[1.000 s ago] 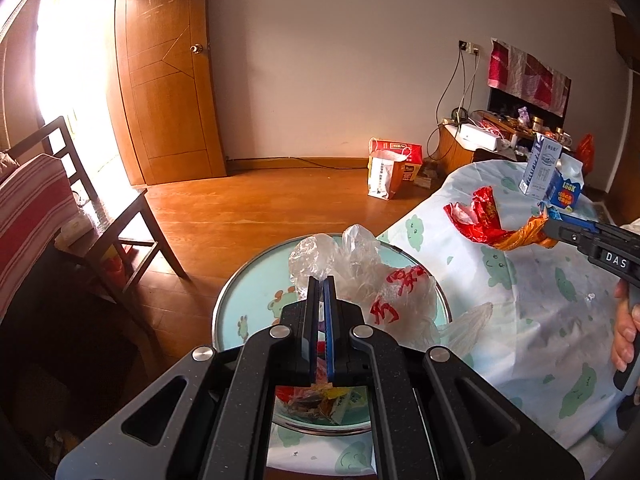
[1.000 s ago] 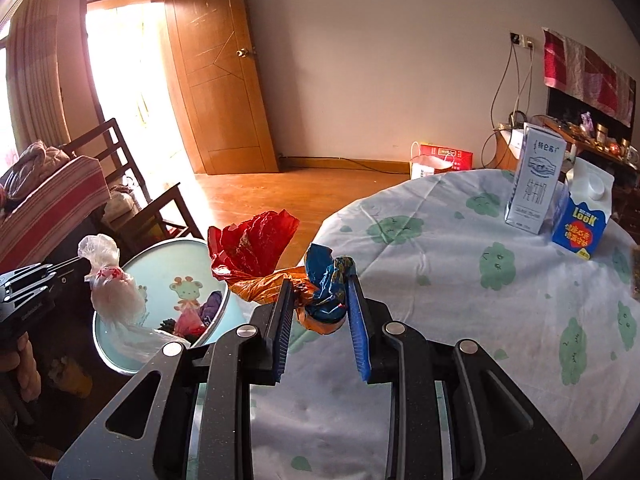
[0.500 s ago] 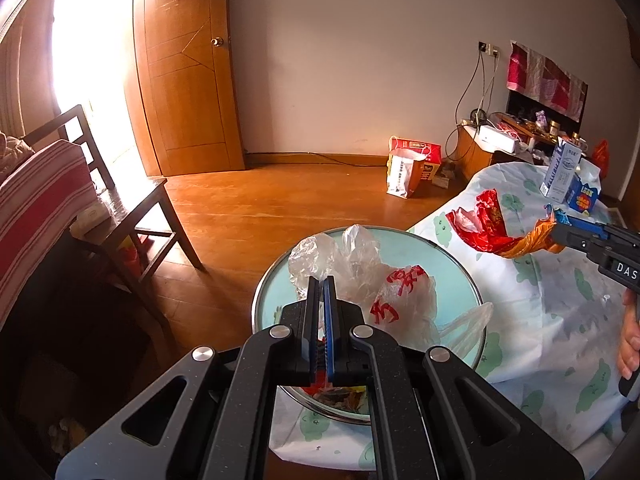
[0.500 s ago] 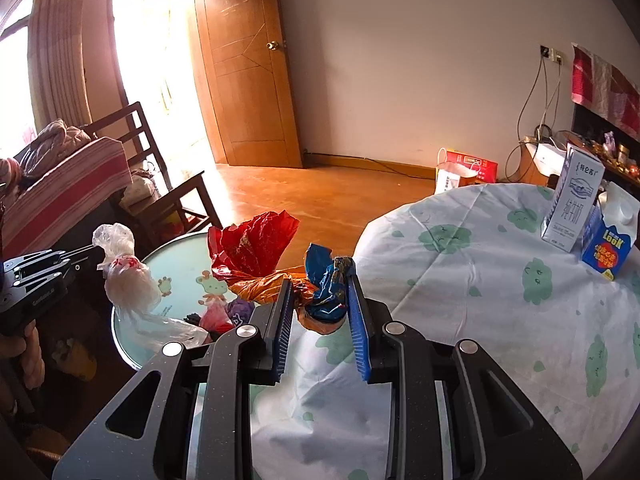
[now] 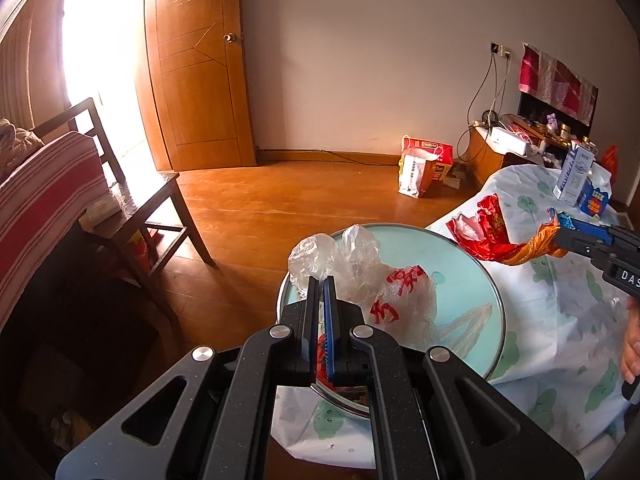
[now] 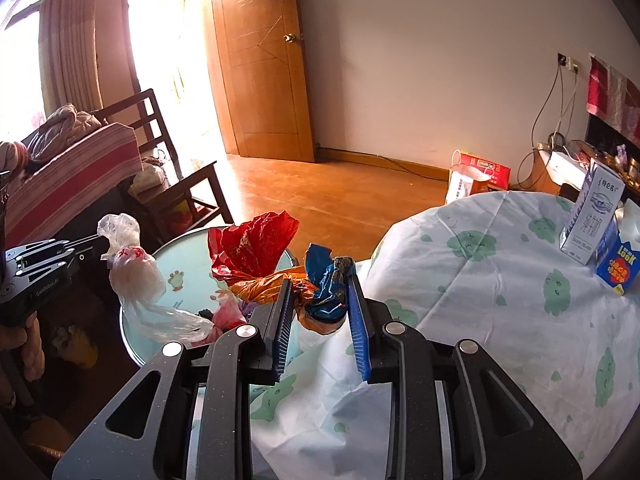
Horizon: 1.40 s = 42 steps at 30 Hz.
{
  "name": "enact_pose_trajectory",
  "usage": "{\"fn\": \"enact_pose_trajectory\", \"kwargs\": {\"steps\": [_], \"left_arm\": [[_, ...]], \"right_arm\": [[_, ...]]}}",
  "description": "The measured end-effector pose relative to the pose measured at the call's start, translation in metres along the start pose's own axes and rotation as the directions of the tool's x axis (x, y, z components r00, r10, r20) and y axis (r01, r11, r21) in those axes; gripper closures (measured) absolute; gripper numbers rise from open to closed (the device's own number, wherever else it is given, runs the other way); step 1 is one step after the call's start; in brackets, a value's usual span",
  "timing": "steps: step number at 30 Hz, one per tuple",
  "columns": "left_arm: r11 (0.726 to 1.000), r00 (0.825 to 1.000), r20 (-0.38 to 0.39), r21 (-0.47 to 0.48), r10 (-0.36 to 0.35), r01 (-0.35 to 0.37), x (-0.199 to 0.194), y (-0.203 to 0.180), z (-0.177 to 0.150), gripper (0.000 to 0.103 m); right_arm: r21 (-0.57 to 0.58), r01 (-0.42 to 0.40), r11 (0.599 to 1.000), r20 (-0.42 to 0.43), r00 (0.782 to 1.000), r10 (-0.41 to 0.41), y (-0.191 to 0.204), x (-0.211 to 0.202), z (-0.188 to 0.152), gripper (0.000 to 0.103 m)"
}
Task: Collect trash
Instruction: 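Carry the red-orange wrapper over the bin with the right tool while the left holds the clear bag there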
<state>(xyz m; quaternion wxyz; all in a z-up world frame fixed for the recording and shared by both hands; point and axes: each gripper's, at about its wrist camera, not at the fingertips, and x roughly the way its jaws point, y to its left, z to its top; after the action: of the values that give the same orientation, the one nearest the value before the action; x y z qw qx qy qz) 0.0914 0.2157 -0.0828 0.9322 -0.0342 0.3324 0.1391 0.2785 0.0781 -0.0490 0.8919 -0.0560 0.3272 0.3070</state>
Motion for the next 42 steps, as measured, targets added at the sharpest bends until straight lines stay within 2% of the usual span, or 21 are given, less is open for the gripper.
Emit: {"fn": "enact_pose_trajectory", "kwargs": {"steps": [26, 29, 31, 32, 33, 34, 35, 37, 38, 39, 42], "left_arm": [[0.999, 1.0, 0.004, -0.034, 0.01, -0.009, -0.002, 0.013, 0.002, 0.101], [0.999, 1.0, 0.008, -0.039, 0.005, -0.004, -0.004, 0.013, 0.003, 0.097], [0.999, 1.0, 0.007, -0.041, -0.014, 0.014, -0.004, 0.012, 0.002, 0.097], [0.999, 1.0, 0.006, -0.037, -0.015, 0.016, -0.004, 0.011, 0.002, 0.093], [0.999, 1.0, 0.008, -0.037, -0.014, 0.014, -0.005, 0.01, 0.001, 0.086], [0.999, 1.0, 0.013, -0.043, -0.016, 0.017, -0.006, 0.01, 0.001, 0.068], [0.998, 1.0, 0.02, -0.052, -0.018, 0.019, -0.007, 0.01, 0.001, 0.056], [0.998, 0.999, 0.028, -0.053, -0.02, 0.021, -0.01, 0.008, 0.001, 0.051], [0.998, 0.999, 0.033, -0.054, -0.017, 0.019, -0.011, 0.007, 0.001, 0.041], [0.998, 0.999, 0.041, -0.06, -0.011, 0.014, -0.013, 0.008, 0.001, 0.036], [0.998, 0.998, 0.064, -0.062, -0.024, 0.028, -0.024, 0.003, 0.003, 0.032]], "right_arm": [[-0.041, -0.022, 0.999, -0.01, 1.0, 0.022, 0.018, 0.007, 0.005, 0.075], [-0.044, -0.042, 0.998, -0.007, 0.999, 0.041, 0.02, 0.007, 0.007, 0.073], [-0.045, -0.059, 0.997, -0.006, 0.998, 0.059, 0.02, 0.009, 0.008, 0.067], [-0.044, -0.061, 0.997, 0.001, 0.998, 0.061, 0.02, 0.009, 0.008, 0.062], [-0.042, -0.061, 0.997, 0.004, 0.998, 0.061, 0.021, 0.009, 0.008, 0.053], [-0.035, -0.063, 0.997, 0.006, 0.998, 0.064, 0.021, 0.009, 0.008, 0.051], [-0.032, -0.064, 0.997, 0.007, 0.998, 0.064, 0.021, 0.008, 0.008, 0.05], [-0.025, -0.059, 0.998, 0.014, 0.998, 0.059, 0.019, 0.004, 0.007, 0.047], [-0.023, -0.056, 0.998, 0.018, 0.998, 0.056, 0.019, 0.001, 0.007, 0.045], [-0.014, -0.04, 0.999, 0.028, 0.999, 0.04, 0.015, -0.005, 0.005, 0.042], [-0.006, 0.011, 1.0, 0.046, 0.999, -0.011, 0.01, -0.023, -0.001, 0.04]]}}
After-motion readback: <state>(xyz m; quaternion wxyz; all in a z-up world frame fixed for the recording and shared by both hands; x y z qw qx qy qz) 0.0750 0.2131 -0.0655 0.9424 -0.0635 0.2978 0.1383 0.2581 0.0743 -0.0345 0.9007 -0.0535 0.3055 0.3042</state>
